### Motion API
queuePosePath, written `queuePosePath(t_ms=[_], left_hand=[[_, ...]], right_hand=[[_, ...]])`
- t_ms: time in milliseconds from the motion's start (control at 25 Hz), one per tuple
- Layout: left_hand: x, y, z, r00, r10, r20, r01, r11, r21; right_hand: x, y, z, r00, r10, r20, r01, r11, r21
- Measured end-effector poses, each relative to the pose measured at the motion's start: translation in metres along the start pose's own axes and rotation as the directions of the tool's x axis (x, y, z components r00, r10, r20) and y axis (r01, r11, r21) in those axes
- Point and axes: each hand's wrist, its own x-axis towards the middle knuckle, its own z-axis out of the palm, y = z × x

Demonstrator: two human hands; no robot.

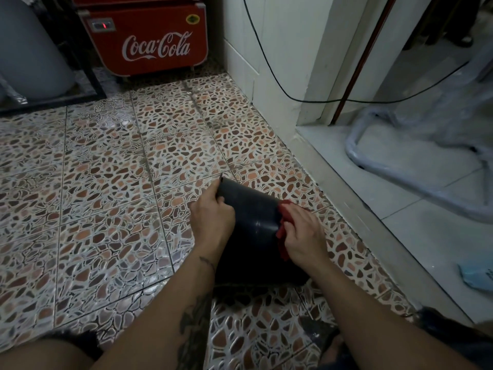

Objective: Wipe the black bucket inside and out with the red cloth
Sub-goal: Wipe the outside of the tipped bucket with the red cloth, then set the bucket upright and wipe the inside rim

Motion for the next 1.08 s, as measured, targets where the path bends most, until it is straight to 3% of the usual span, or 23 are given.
queuePosePath(t_ms=[120,240,440,560,640,760,840,960,1080], left_hand=[[-0.005,0.012,-0.003,0.997,0.073,0.001,-0.073,0.995,-0.061],[0.001,0.029,-0.013,0.967,0.251,0.042,-0.251,0.968,-0.024],[-0.001,0.043,-0.013,0.798,0.586,0.139,-0.602,0.786,0.144],[-0.012,0.034,-0.009,0.701,0.684,0.2,-0.713,0.671,0.205],[-0.029,0.026,-0.001,0.6,0.754,0.269,-0.8,0.564,0.203],[-0.063,0.004,0.011,0.508,0.737,0.445,-0.861,0.454,0.231],[-0.068,-0.016,0.011,0.516,0.694,0.501,-0.855,0.449,0.26],[-0.052,-0.031,0.002,0.587,0.635,0.502,-0.809,0.479,0.34],[-0.048,-0.024,0.0,0.633,0.596,0.494,-0.773,0.527,0.355]], right_hand=[[0.003,-0.006,-0.01,0.995,0.099,0.014,-0.1,0.993,0.068],[0.014,-0.018,-0.027,0.974,0.223,0.043,-0.225,0.923,0.312],[0.027,-0.037,-0.052,0.973,0.231,-0.022,-0.196,0.869,0.454],[0.026,-0.035,-0.062,0.975,0.221,-0.036,-0.18,0.871,0.457],[0.021,-0.028,-0.068,0.965,0.258,-0.043,-0.214,0.873,0.438],[0.005,-0.015,-0.076,0.949,0.312,-0.042,-0.267,0.869,0.416],[-0.006,-0.007,-0.08,0.943,0.331,-0.013,-0.296,0.861,0.414],[-0.016,-0.006,-0.081,0.944,0.329,0.038,-0.317,0.864,0.392],[-0.019,-0.02,-0.076,0.97,0.242,0.023,-0.228,0.875,0.427]])
